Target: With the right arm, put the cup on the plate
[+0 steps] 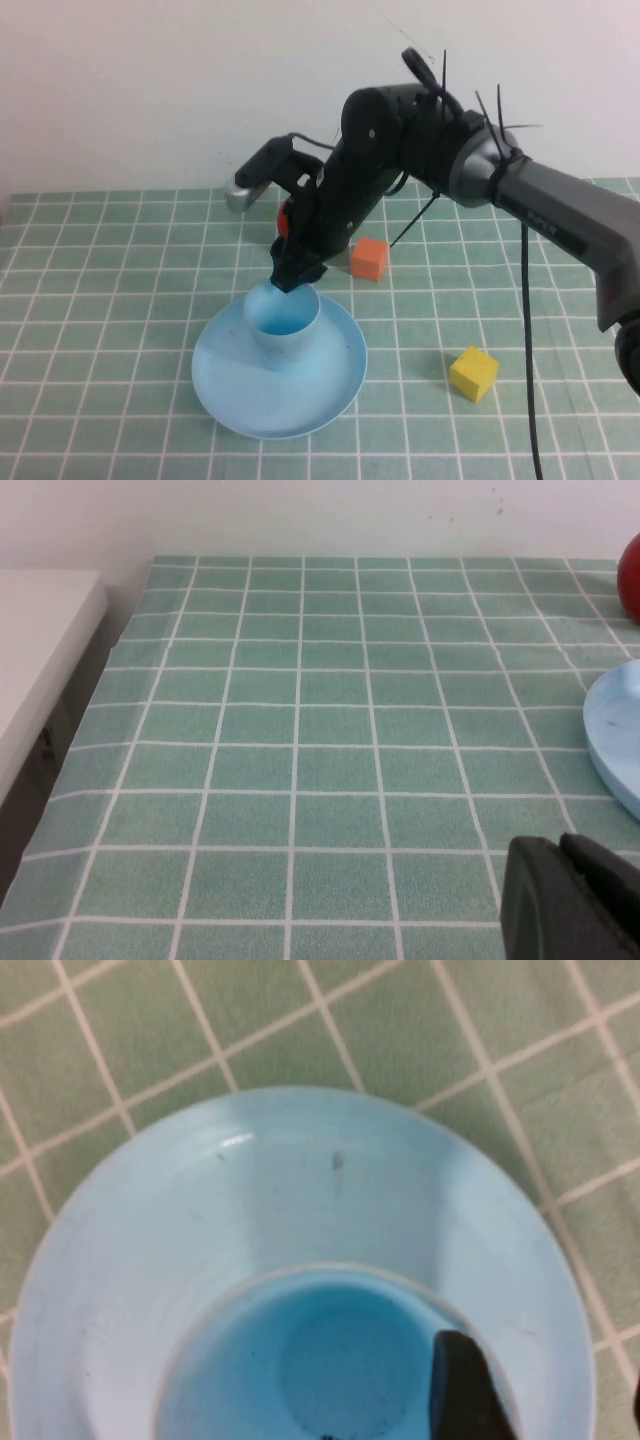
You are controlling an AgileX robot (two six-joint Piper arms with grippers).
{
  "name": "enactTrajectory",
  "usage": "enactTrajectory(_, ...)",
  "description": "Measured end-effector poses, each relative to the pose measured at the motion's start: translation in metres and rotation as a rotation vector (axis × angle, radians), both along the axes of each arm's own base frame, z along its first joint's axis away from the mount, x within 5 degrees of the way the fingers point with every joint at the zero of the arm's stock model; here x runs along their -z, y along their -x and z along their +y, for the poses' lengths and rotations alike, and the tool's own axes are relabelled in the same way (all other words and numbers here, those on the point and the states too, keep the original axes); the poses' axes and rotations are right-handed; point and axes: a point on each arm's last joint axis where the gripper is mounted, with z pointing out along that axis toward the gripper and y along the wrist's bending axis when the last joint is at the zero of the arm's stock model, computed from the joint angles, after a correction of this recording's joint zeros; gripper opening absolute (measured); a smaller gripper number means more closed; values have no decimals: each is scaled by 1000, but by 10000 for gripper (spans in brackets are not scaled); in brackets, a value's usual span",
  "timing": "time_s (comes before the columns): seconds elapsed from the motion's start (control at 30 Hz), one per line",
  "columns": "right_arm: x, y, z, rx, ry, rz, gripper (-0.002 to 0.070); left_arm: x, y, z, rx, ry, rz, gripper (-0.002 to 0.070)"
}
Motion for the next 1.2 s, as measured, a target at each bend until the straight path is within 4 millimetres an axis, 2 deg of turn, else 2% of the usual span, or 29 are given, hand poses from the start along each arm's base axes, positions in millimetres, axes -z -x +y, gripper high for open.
enactTrajectory(0.23,-65,5,-1,-46,-50,-55,344,0,0,0,0,0,0,-3)
enactTrajectory(0.3,-90,9,-1,-69,-97,-79,295,0,0,0,0,0,0,-3)
enactTrajectory(0.43,-158,30,-4,-156,-270,-182,79,0,0,0,0,0,0,-3)
enactTrajectory(0.57,-235,63,-24,-197,-409,-329,20,0,0,0,0,0,0,-3)
enactTrajectory(0.67,-277,85,-49,-168,-392,-467,10,0,0,0,0,0,0,-3)
enactTrajectory(0.77,-308,103,-79,-88,-317,-598,7,0,0,0,0,0,0,-3)
enactTrajectory(0.87,-327,117,-103,-17,-242,-684,7,0,0,0,0,0,0,-3)
enactTrajectory(0.97,-335,130,-121,16,-190,-718,6,0,0,0,0,0,0,-3)
enactTrajectory(1.2,-317,153,-151,59,-28,-669,6,0,0,0,0,0,0,-3)
